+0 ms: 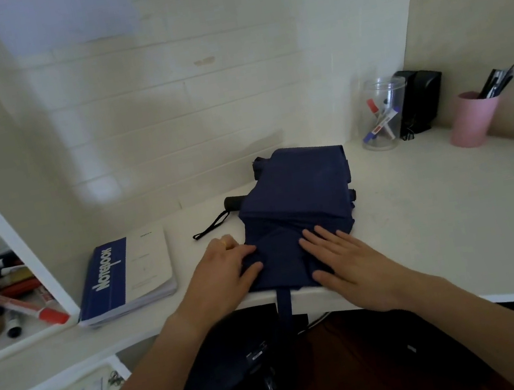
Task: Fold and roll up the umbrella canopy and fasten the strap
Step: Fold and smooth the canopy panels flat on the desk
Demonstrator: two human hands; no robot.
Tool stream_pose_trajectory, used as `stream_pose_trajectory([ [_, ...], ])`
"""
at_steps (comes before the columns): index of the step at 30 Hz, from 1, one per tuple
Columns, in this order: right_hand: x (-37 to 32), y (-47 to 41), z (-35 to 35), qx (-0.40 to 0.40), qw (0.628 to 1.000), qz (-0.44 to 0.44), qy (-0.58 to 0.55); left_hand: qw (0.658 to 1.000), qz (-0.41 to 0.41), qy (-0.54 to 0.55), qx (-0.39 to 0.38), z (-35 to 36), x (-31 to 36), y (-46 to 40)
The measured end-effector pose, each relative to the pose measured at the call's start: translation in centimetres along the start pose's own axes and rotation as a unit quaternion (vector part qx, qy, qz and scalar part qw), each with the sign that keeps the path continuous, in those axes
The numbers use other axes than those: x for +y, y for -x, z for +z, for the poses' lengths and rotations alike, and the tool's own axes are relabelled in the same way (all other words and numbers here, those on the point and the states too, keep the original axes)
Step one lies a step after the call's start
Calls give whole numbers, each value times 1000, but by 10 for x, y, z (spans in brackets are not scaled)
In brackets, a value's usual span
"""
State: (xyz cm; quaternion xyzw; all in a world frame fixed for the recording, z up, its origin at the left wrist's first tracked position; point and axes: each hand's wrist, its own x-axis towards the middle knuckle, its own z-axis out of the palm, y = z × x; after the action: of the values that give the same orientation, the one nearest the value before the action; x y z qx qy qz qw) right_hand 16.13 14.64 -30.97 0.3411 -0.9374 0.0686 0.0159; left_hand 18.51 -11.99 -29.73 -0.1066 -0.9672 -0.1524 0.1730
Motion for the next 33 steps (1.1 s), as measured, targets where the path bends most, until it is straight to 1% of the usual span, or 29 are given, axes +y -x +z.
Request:
stream_pose_trajectory([
  [2,0,-1,1,-15,1000,-1,-11,995,68,-1,77,-4,8,2],
  [3,0,-2,1,-17,1000,-2,-12,989,112,-2,92,-6,15,1],
  [4,0,-2,0,-16,1000,-5,-15,986,151,-4,67,-8,21,0],
  [5,-1,-1,-2,-10,1000,-8,-22,985,172,-7,15,-6,26,-2],
  [6,-1,2,-3,4,999,-11,-35,984,170,-8,-45,-3,27,-3],
  [7,-2,6,-5,36,998,-11,-57,983,154,-9,-102,1,24,-3],
  [8,-3,12,-8,90,993,-9,-80,980,139,-12,-142,6,19,-2],
  [10,-3,24,-15,206,973,-20,-99,977,129,-13,-170,13,10,-1],
  [11,-2,27,-16,235,966,-32,-98,976,125,-12,-177,15,7,0],
  [12,-1,29,-16,241,965,-46,-90,975,123,-12,-182,16,6,0],
  [15,1,25,-13,217,971,-78,-66,974,121,-13,-193,16,6,0],
  [20,7,25,-17,210,969,-109,-75,970,122,-27,-206,11,4,0],
  [23,6,29,-18,190,971,-137,-38,970,121,-38,-208,10,2,0],
  [25,2,29,-21,202,971,-128,-29,969,123,-43,-208,10,1,1],
  [27,-6,24,-27,233,964,-84,-100,969,125,-46,-210,10,1,1],
  [29,-10,12,-29,261,949,-49,-170,969,127,-52,-208,9,1,1],
  [30,-11,5,-29,253,949,-35,-183,968,126,-53,-209,9,2,1],
  [31,-11,-2,-27,222,957,-22,-183,968,125,-52,-211,8,2,1],
  [33,-10,-10,-17,109,983,2,-150,969,122,-50,-211,8,3,1],
])
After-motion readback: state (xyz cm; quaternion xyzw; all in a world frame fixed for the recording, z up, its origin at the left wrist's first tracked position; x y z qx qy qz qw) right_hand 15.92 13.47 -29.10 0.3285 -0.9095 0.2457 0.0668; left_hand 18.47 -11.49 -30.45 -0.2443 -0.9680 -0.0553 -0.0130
